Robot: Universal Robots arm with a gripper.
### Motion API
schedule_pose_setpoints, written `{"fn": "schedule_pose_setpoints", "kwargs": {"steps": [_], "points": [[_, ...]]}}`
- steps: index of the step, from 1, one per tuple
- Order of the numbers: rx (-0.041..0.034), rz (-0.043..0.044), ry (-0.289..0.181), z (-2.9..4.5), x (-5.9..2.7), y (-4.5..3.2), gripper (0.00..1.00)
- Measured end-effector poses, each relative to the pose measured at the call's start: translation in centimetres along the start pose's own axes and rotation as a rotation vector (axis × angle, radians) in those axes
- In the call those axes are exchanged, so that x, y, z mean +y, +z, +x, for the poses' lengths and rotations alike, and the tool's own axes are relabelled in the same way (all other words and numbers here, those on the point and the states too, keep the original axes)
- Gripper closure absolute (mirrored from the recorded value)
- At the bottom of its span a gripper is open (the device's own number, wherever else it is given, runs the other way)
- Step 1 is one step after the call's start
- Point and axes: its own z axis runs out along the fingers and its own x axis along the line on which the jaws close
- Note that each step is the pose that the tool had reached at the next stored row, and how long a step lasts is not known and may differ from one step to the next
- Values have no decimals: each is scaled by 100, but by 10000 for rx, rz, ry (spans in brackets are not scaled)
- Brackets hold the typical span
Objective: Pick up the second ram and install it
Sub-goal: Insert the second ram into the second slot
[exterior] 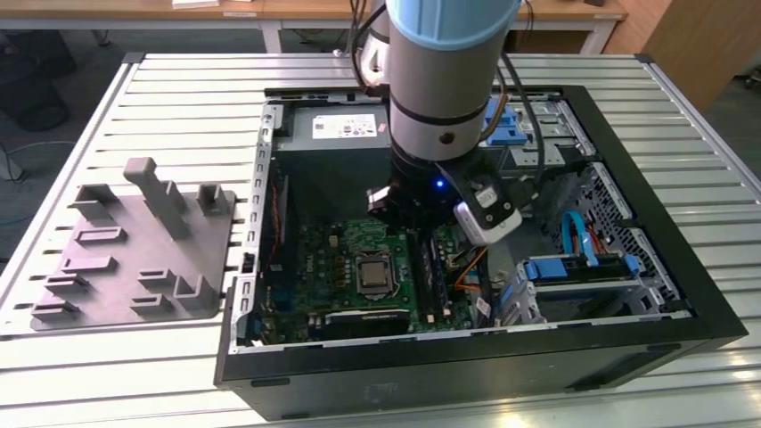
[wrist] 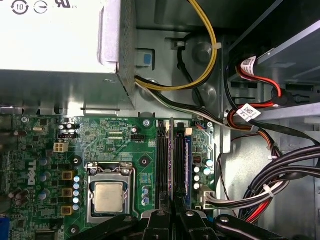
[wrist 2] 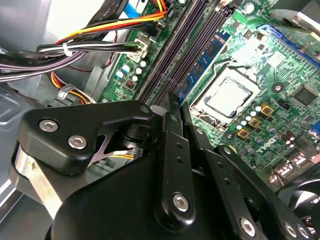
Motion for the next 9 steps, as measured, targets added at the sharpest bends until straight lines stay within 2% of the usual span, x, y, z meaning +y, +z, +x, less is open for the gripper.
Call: {"fn": "schedule_pose_setpoints", "kwargs": {"steps": [9], "points": [[0,-1,0,4,-7,33,86]]}}
